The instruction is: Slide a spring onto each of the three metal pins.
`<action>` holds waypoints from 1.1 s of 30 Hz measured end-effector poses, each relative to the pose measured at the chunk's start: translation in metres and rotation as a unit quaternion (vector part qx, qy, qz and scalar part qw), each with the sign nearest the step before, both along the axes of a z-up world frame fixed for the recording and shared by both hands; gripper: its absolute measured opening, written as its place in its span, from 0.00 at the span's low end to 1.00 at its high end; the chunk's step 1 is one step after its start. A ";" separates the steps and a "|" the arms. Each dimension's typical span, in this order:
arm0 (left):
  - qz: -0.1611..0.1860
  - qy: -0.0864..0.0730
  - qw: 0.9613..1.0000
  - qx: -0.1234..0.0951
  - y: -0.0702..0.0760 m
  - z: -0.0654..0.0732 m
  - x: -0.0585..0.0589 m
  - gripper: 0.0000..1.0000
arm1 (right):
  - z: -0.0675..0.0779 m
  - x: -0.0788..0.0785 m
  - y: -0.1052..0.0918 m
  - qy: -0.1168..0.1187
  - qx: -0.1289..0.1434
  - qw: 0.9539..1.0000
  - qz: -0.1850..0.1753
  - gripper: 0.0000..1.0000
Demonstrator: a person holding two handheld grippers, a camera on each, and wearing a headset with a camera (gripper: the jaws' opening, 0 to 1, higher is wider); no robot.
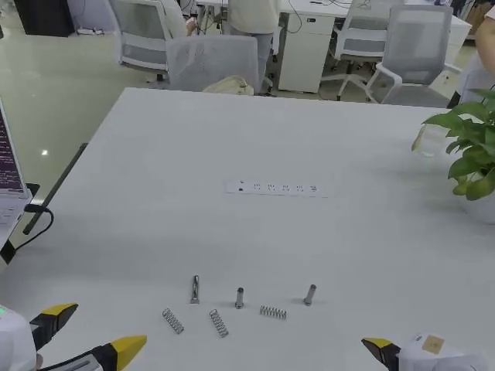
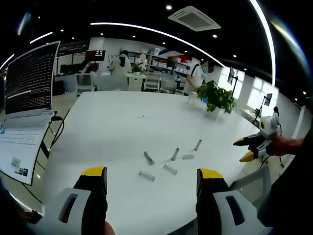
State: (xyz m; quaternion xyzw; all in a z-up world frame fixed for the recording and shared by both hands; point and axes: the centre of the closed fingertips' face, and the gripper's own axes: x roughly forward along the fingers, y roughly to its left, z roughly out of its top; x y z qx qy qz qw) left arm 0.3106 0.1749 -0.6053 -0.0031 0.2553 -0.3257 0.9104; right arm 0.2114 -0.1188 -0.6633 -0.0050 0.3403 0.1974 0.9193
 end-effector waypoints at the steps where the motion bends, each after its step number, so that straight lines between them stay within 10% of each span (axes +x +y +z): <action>1: 0.000 0.000 1.000 0.000 0.000 0.000 0.000 0.71 | 0.000 0.000 0.000 0.000 0.000 1.000 0.000 0.70; 33: -0.046 -0.010 0.999 0.013 -0.010 0.004 -0.008 0.72 | 0.002 -0.004 0.004 -0.009 -0.001 1.000 -0.006 0.71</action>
